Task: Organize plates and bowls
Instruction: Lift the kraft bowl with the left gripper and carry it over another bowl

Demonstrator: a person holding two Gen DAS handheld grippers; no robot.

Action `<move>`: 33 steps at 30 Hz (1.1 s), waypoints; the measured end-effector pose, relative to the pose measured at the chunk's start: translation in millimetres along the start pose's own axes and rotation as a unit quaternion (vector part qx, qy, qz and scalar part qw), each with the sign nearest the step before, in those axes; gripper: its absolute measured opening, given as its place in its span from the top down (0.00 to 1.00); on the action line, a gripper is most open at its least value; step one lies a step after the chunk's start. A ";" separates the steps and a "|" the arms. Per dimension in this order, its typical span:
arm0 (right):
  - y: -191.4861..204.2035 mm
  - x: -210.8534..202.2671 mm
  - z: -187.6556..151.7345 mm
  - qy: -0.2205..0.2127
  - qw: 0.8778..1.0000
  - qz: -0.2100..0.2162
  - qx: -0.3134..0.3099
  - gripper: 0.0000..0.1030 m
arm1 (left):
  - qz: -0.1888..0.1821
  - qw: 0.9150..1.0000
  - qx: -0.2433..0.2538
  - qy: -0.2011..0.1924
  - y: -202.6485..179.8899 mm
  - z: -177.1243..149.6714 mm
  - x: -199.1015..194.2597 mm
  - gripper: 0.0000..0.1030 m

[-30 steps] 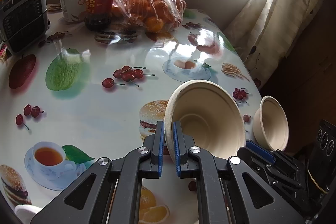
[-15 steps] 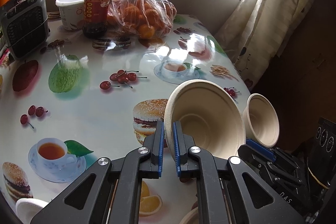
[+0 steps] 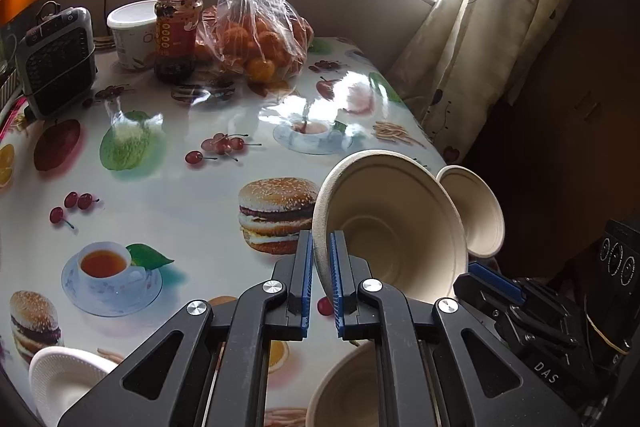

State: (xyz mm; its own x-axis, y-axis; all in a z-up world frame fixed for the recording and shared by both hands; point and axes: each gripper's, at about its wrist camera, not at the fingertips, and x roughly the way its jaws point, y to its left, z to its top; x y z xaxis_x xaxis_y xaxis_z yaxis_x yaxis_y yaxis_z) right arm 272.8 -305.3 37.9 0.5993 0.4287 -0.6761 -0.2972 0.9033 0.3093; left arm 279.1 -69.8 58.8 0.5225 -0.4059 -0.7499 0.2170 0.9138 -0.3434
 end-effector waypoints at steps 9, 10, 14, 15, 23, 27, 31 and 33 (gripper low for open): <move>8.5 -25.1 -15.9 -0.015 1.000 0.000 -0.003 0.79 | -0.006 1.000 0.009 -0.008 -6.7 -20.0 -20.1 0.91; 9.8 -27.7 -17.8 -0.016 1.000 -0.001 -0.003 0.79 | -0.006 1.000 0.011 -0.008 -7.5 -22.4 -22.0 0.91; 15.1 -36.3 -25.1 -0.021 1.000 -0.005 -0.005 0.79 | -0.009 1.000 0.016 -0.013 -10.7 -32.2 -32.5 0.91; 15.9 -38.4 -27.2 -0.023 1.000 -0.005 -0.004 0.79 | -0.010 1.000 0.017 -0.015 -11.4 -34.6 -35.0 0.91; 20.0 -53.9 -46.4 -0.029 1.000 -0.004 -0.001 0.79 | -0.017 1.000 0.020 -0.014 -12.1 -54.1 -43.7 0.90; 22.0 -58.7 -54.9 -0.029 1.000 -0.007 0.000 0.79 | -0.021 0.999 0.021 -0.012 -14.1 -63.7 -48.7 0.90; 23.9 -63.8 -64.9 -0.029 1.000 -0.008 0.000 0.79 | -0.024 1.000 0.018 -0.009 -12.3 -72.4 -50.5 0.90; 24.5 -65.4 -69.6 -0.028 1.000 -0.005 0.001 0.79 | -0.024 1.000 0.013 -0.005 -10.6 -77.6 -49.6 0.90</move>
State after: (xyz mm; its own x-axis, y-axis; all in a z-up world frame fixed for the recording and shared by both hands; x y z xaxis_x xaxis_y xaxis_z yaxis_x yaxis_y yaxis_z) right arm 174.5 -312.3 43.2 0.6431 0.4189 -0.6410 -0.2892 0.9080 0.3033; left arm 186.9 -60.6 55.8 0.5184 -0.4500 -0.7272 0.2644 0.8930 -0.3641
